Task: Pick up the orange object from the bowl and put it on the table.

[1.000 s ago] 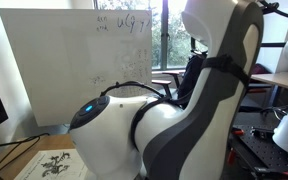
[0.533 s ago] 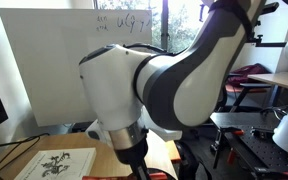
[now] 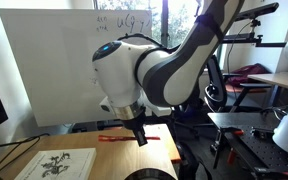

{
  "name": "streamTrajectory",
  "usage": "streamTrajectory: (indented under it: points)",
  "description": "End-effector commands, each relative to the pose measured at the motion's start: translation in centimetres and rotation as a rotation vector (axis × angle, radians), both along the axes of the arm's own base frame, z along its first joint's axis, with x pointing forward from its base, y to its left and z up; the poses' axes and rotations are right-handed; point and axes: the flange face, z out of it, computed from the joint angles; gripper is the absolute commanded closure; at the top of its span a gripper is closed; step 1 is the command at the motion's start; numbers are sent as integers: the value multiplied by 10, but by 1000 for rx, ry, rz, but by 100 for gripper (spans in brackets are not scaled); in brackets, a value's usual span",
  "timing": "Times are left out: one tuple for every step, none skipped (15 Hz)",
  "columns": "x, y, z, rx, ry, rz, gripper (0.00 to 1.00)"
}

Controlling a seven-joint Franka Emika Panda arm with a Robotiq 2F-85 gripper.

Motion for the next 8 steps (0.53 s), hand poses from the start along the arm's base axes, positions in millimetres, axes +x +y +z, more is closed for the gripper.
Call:
streamTrajectory:
  points:
    - [12, -9, -10, -151, 1, -45, 98]
    - [15, -9, -14, -181, -6, -53, 98]
    - [18, -9, -17, -185, -9, -67, 98]
    - [21, -8, -19, -195, -20, -85, 98]
    - [23, -6, -20, -205, -34, -113, 68]
    - [26, -4, -20, -211, -44, -135, 66]
    - [26, -1, -19, -228, -51, -148, 60]
    - [25, 1, -19, -255, -54, -151, 53]
